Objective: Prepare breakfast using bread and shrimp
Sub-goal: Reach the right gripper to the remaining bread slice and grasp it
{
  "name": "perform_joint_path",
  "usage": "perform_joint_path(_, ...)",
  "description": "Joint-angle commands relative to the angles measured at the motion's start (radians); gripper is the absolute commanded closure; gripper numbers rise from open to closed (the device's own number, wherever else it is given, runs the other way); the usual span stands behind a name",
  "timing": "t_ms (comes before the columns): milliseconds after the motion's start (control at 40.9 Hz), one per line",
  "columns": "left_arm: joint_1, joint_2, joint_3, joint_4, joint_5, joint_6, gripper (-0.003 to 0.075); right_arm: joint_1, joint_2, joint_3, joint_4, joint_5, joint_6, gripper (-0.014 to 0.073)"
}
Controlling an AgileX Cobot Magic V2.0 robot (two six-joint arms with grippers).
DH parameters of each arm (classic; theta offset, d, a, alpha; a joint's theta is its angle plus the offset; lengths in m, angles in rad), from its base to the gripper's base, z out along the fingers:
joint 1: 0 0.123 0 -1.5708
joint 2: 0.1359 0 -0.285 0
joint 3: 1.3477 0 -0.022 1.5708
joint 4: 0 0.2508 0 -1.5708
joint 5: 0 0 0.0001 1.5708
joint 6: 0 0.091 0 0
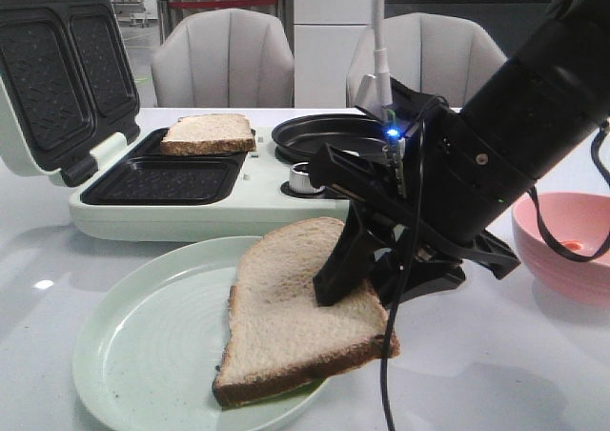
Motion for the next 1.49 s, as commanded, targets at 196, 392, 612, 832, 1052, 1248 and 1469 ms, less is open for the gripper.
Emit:
perform_joint_path(196,-0.005,0.000,-0.027,0.014,-0.065,-0.001,0.0265,-0.001,-0.066,-0.022,0.007,-0.008,-0.016,0.0558)
perform_joint_path(392,-0.005,0.000,-0.027,0.014,-0.065,-0.001,0.0265,-0.001,-0.083,-0.022,-0.004,-0.008,-0.016,0.0544)
perform_joint_path(612,-0.005,0.000,-0.027,0.014,-0.065,-0.001,0.0265,-0.001,-0.083,-0.022,-0.010,-0.009,-0.016,0.0323)
perform_joint_path(832,-0.005,0.000,-0.027,0.014,-0.065,-0.001,0.0265,-0.001,-0.083,-0.022,-0.016,-0.014,-0.016,0.0495)
perform_joint_path(1052,-0.005,0.000,-0.027,0.014,-0.065,-0.001,0.0265,-0.001,-0.083,-0.022,-0.031,-0.018,-0.016,0.0468)
perform_joint_path(1248,-0.005,0.000,-0.027,0.014,-0.065,-0.001,0.0265,-0.001,-0.083,-0.022,-0.033,-0.019,-0.016,0.0321)
perform_joint_path(1469,-0.005,0.000,-0.027,0.014,-0.065,-0.001,0.0265,-0.001,-0.083,-0.022,-0.034,-0.020,-0.016,0.0295)
